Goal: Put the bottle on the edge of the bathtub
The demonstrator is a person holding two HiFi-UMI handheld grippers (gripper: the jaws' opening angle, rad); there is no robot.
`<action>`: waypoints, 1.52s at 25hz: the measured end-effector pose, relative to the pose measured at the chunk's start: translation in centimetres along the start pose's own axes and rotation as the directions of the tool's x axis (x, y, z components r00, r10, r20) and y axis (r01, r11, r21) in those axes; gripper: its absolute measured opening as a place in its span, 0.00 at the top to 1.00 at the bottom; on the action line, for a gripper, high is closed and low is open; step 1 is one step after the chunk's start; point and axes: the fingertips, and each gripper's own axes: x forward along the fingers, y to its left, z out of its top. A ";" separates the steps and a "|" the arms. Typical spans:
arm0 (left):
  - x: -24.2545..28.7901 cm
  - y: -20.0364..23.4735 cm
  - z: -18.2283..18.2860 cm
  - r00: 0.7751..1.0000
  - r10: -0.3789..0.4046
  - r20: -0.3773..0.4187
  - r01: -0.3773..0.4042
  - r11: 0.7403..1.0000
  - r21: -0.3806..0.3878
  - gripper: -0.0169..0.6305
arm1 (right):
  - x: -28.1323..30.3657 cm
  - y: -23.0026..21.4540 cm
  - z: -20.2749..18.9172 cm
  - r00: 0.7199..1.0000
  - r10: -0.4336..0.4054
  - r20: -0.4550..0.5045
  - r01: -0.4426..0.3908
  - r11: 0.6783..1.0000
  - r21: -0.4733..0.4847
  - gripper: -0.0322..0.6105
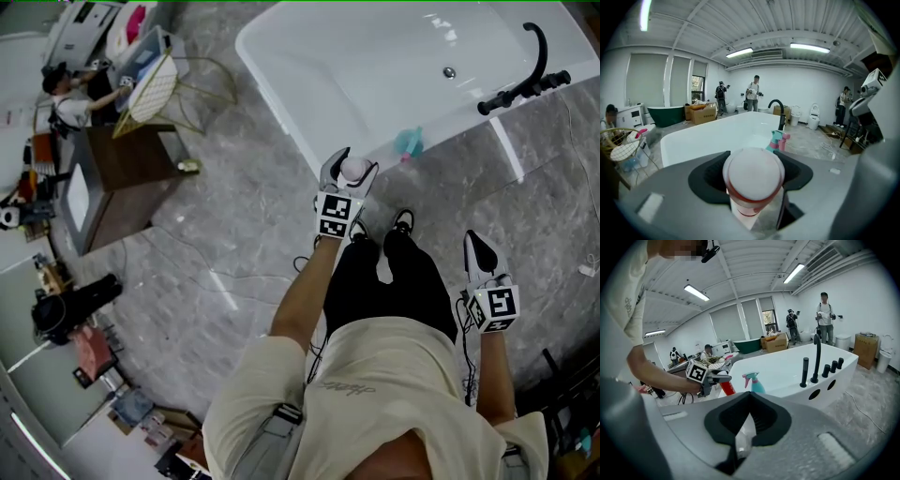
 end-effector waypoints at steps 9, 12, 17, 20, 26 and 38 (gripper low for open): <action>0.4 -0.8 -1.0 0.999 0.003 -0.038 -0.003 1.000 -0.008 0.49 | 0.8 0.2 0.5 1.000 0.012 0.020 -0.012 1.000 -0.010 0.95; 0.0 -0.7 -0.4 1.000 0.001 -0.027 -0.001 1.000 -0.014 0.47 | 1.0 0.5 1.6 0.999 0.012 0.037 -0.012 1.000 -0.025 0.95; -0.9 -0.5 0.9 1.000 -0.021 0.016 0.022 0.998 -0.055 0.45 | 1.4 0.6 2.5 0.998 0.018 0.054 -0.017 0.999 -0.033 0.95; -2.0 -0.6 1.9 0.998 -0.038 0.054 0.042 0.997 -0.066 0.45 | 1.6 0.9 3.0 0.998 0.028 0.064 -0.025 0.999 -0.040 0.95; -5.4 0.3 4.6 0.994 -0.012 0.106 0.024 0.993 -0.113 0.46 | 1.8 1.8 4.9 0.994 0.052 0.096 -0.047 0.997 -0.059 0.95; -11.4 0.9 8.5 0.975 0.049 0.218 -0.018 0.990 -0.141 0.48 | 2.7 3.6 9.5 0.981 0.111 0.160 -0.086 0.984 -0.153 0.95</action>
